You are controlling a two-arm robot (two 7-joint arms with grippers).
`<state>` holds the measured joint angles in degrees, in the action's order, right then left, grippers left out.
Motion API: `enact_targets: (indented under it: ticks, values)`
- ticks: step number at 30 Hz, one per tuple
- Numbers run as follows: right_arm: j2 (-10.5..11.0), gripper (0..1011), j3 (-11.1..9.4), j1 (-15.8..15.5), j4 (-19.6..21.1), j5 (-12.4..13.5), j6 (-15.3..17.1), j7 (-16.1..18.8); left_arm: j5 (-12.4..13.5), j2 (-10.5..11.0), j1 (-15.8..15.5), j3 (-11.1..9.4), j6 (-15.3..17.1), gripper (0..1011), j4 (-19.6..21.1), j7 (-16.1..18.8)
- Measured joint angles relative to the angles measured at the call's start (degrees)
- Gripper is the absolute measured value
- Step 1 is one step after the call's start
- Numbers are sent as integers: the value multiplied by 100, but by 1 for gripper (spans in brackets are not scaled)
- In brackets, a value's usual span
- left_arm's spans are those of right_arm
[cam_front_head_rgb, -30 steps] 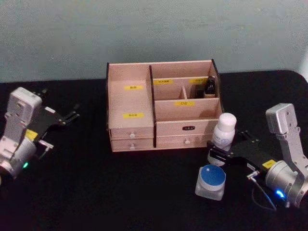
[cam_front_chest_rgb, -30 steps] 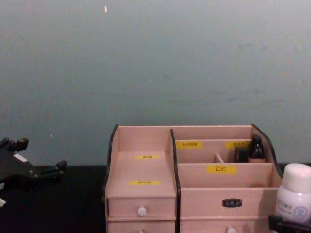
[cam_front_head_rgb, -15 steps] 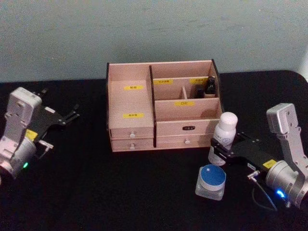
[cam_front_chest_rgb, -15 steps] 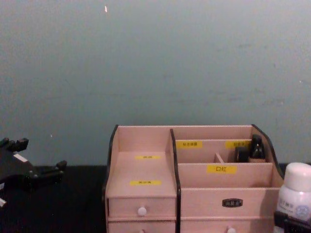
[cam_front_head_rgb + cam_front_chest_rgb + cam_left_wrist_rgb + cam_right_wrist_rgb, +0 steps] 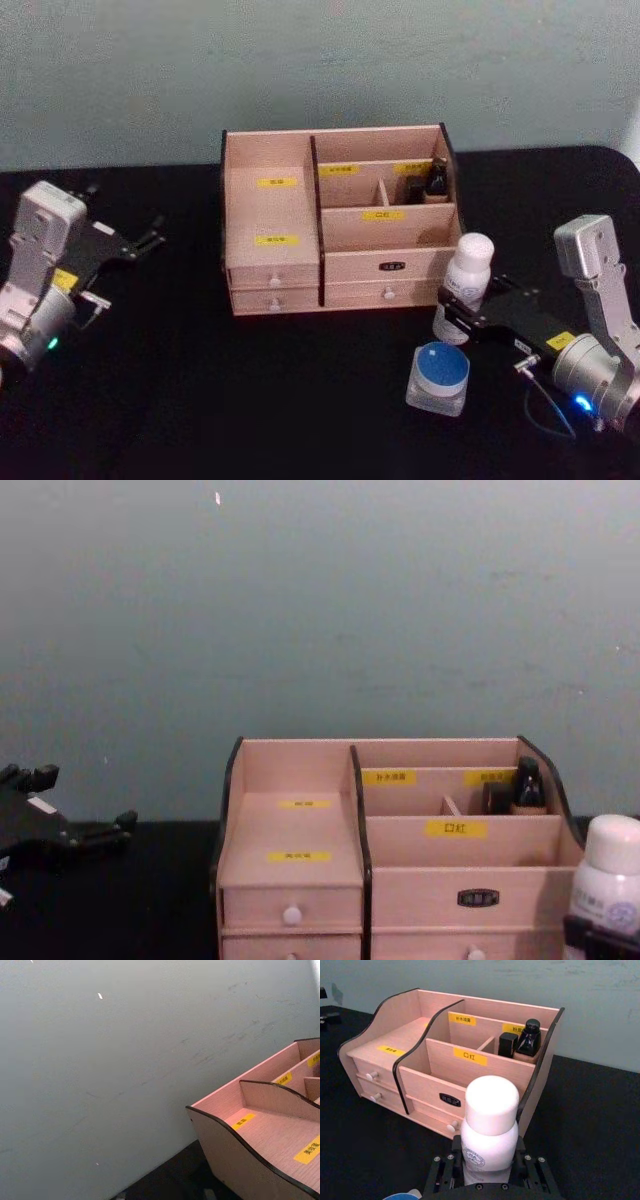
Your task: Pick up the facial cleanser and watermelon frost from the table and place them into the tiered storage box.
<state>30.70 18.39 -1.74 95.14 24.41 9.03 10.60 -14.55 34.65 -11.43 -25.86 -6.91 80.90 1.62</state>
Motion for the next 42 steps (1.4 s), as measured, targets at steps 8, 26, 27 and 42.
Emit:
enact_targets:
  ticks: [8, 26, 27, 42]
  values:
    - [68, 597, -93, -77, 266, -40, 125, 162, 0, 0, 0, 0, 0, 1001, 0, 0]
    - [212, 597, -573, 286, 1357, 208, 634, 698, 0, 0, 0, 0, 0, 1001, 0, 0]
    - [196, 597, -553, 419, 1341, 213, 634, 739, 0, 0, 0, 0, 0, 1001, 0, 0]
    - [-304, 597, 142, 1993, -75, 100, 762, 1063, 0, 0, 0, 0, 0, 1001, 0, 0]
